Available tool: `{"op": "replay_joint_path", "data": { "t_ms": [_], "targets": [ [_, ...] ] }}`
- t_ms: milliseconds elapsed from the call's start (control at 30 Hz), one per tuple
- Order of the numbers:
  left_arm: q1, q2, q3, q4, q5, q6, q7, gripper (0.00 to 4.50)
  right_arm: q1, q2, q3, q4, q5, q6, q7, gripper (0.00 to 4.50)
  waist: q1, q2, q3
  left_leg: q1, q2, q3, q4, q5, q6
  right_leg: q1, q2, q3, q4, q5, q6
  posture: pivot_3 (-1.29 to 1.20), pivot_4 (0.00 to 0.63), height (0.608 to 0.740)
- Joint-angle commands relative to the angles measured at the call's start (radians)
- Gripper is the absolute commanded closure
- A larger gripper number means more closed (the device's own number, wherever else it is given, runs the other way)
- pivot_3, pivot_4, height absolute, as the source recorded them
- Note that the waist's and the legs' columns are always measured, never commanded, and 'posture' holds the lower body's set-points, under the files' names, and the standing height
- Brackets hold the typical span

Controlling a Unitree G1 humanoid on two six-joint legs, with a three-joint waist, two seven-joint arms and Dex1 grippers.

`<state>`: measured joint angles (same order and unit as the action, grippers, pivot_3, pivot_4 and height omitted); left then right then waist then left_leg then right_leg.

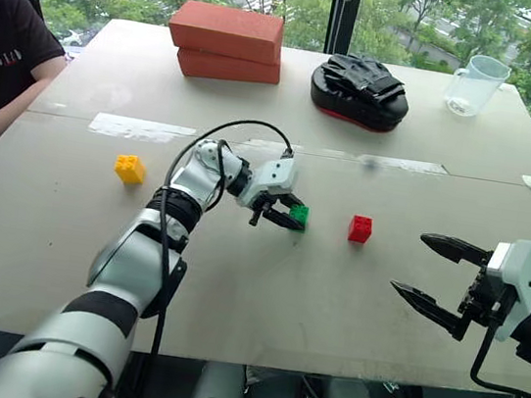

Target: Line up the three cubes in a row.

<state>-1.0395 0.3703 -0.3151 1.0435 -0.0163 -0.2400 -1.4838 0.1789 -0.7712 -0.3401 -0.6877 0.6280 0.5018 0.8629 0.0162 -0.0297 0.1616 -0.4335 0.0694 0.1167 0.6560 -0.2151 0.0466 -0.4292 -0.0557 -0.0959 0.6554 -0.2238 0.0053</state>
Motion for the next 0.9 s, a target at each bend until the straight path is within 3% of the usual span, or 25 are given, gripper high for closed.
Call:
{"op": "replay_joint_path", "data": {
  "t_ms": [33,233,267,433,567,667,767,900],
  "targets": [
    [-0.033,-0.013,0.021,0.021,0.022,-0.025,0.02,3.2,0.0,-0.012,-0.019,-0.04,0.02,-0.002,-0.009,0.0,0.001,0.0,0.0,0.0,0.0,0.0,0.0,0.0,0.0,0.0,0.0,0.0,0.0,0.0,0.0,0.0,0.15,0.74],
    [-0.045,-0.026,0.034,0.048,0.032,-0.029,0.013,3.2,0.013,-0.014,-0.022,-0.046,0.022,-0.004,-0.007,0.0,0.0,0.0,0.0,0.0,0.0,0.0,0.002,0.0,0.0,0.0,0.0,0.0,0.001,0.0,0.0,0.0,0.15,0.74],
    [-0.045,-0.028,0.037,0.049,0.034,-0.033,0.018,2.16,0.015,-0.014,-0.022,-0.047,0.023,-0.004,-0.007,0.0,0.0,0.0,0.0,0.0,0.0,-0.001,0.003,0.0,0.0,0.001,0.0,0.0,0.002,0.0,0.0,0.0,0.15,0.74],
    [-0.03,-0.004,0.093,-0.028,-0.029,0.055,-0.048,0.18,0.015,-0.02,-0.026,-0.053,0.039,0.0,0.002,0.0,-0.002,0.0,0.0,0.0,0.001,-0.001,0.004,0.0,0.0,0.001,0.0,0.0,0.003,0.0,0.0,0.0,0.15,0.74],
    [0.041,0.065,0.145,-0.226,-0.087,0.166,-0.075,0.18,-0.001,-0.023,-0.021,-0.044,0.067,-0.002,0.011,0.0,-0.005,-0.001,0.0,0.0,0.002,-0.001,0.004,0.0,0.0,0.001,0.001,0.001,0.003,0.0,0.0,0.0,0.15,0.74],
    [0.224,0.222,0.276,-0.601,-0.194,0.434,0.002,0.18,-0.081,-0.017,0.037,0.002,0.075,-0.018,0.035,0.0,-0.02,-0.001,0.0,0.001,0.004,-0.001,0.004,0.0,0.0,0.001,0.002,0.003,0.003,0.0,0.0,0.0,0.15,0.74],
    [0.399,0.3,0.455,-0.872,-0.268,0.659,0.203,0.18,-0.168,0.003,0.107,0.045,0.073,-0.035,0.059,0.0,-0.047,-0.001,0.001,0.003,0.005,-0.002,0.003,0.0,0.0,0.0,0.003,0.009,0.004,0.0,0.0,0.0,0.15,0.74],
    [0.572,0.238,0.699,-1.125,-0.211,0.83,0.66,0.18,-0.269,0.028,0.187,0.112,0.061,-0.053,0.099,0.0,-0.022,-0.001,0.001,0.003,0.003,-0.007,0.004,0.0,-0.001,0.001,0.002,0.007,0.005,0.0,0.0,0.0,0.15,0.74]
  ]
}}
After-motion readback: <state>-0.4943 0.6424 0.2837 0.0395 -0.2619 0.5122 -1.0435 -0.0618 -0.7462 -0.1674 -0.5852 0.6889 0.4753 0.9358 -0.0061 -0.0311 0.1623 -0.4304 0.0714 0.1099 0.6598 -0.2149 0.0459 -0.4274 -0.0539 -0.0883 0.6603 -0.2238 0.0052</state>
